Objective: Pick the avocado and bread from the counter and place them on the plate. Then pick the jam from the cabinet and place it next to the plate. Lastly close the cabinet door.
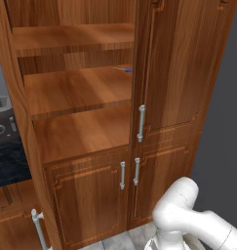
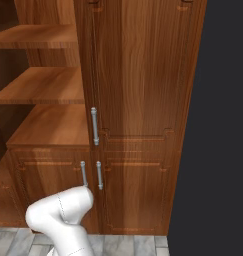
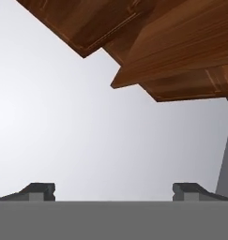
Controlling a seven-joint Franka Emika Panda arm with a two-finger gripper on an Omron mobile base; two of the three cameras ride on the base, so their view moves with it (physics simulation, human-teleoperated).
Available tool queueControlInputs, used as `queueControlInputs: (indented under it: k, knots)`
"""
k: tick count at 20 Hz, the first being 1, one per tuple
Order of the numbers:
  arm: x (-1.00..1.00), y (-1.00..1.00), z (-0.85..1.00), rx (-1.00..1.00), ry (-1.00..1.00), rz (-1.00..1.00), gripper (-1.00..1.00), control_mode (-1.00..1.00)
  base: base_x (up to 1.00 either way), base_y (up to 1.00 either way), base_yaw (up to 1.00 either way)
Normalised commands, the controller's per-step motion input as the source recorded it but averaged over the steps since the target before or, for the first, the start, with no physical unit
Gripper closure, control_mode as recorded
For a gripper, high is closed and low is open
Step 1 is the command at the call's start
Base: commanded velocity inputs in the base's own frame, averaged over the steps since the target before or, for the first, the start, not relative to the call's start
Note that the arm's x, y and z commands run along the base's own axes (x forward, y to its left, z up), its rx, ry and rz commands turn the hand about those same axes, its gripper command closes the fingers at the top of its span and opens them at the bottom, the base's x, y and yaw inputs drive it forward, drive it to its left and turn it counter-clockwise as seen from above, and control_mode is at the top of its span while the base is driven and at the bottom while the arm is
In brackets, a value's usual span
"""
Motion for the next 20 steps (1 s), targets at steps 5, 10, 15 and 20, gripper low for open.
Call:
queueControlInputs:
  k: [5, 10, 15, 20]
  knots:
    - [-0.04, 0.34, -0.34, 0.02, 0.20, -0.14, -1.00, -1.00, 0.00, 0.00, 0.00]
    - [0.00, 0.55, -0.41, 0.00, 0.24, -0.20, -1.00, -1.00, 0.00, 0.00, 0.00]
    - [0.00, 0.65, -0.48, 0.00, 0.26, -0.22, -1.00, -1.00, 0.00, 0.00, 0.00]
    - [0.00, 0.73, -0.49, 0.00, 0.24, -0.24, -1.00, -1.00, 0.00, 0.00, 0.00]
